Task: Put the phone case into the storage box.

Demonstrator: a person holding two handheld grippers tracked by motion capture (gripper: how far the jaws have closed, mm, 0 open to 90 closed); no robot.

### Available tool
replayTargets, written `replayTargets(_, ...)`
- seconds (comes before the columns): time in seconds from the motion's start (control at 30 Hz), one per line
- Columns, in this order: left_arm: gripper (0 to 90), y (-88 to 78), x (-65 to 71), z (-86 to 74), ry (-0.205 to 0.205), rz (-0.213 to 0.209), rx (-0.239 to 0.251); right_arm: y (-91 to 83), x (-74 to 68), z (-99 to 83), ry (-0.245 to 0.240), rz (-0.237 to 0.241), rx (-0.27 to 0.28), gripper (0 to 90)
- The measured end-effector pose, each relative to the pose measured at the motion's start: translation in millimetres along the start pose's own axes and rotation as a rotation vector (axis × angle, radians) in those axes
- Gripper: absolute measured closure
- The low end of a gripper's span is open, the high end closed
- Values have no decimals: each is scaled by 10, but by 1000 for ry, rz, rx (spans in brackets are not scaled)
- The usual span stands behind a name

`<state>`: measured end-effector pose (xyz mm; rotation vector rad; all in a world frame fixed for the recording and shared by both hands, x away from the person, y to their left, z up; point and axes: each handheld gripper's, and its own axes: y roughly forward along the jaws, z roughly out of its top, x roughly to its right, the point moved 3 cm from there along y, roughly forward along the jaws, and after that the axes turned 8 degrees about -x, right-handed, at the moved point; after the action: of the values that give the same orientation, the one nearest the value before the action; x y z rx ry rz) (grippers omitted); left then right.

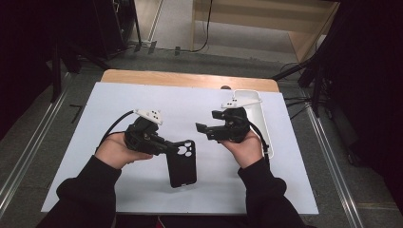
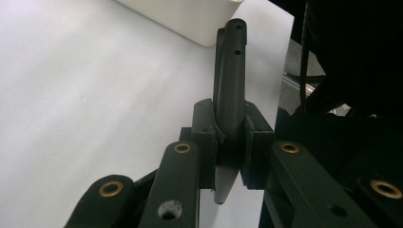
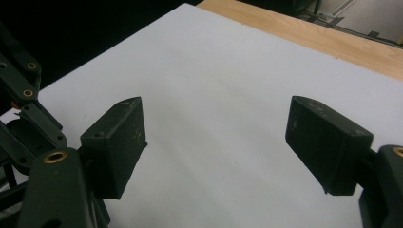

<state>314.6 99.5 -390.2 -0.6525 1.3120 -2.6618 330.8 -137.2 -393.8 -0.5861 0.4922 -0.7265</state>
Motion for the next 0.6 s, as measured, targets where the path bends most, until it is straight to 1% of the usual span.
replayTargets(0.1,788,-17,-7,2,-23,18,-4,-1,25,-31,13,-11,10,181)
replayTargets(0.13,788,-28,-11,3,-35,23,-2,-2,29,-42,15,-8,12,175)
replayTargets(0.17,787,-39,-16,3,-38,28,-4,1,43,-58,16,-16,15,159)
replayTargets(0.23,787,-65,-28,5,-59,35,-3,2,55,-89,19,-53,19,154)
replayTargets(0.27,787,-76,-32,5,-66,37,-1,1,67,-115,23,-69,28,121)
replayTargets(0.37,788,-116,-43,6,-85,50,8,17,110,-180,63,-82,42,0)
replayTargets(0.4,787,-127,-45,8,-89,58,10,20,123,-205,74,-85,36,0)
replayTargets(0.43,787,-134,-46,9,-92,60,14,21,129,-218,77,-85,36,0)
replayTargets(0.5,787,-162,-47,13,-101,78,21,21,135,-242,85,-85,36,0)
replayTargets(0.6,787,-197,-51,19,-119,97,29,21,121,-265,84,-83,37,0)
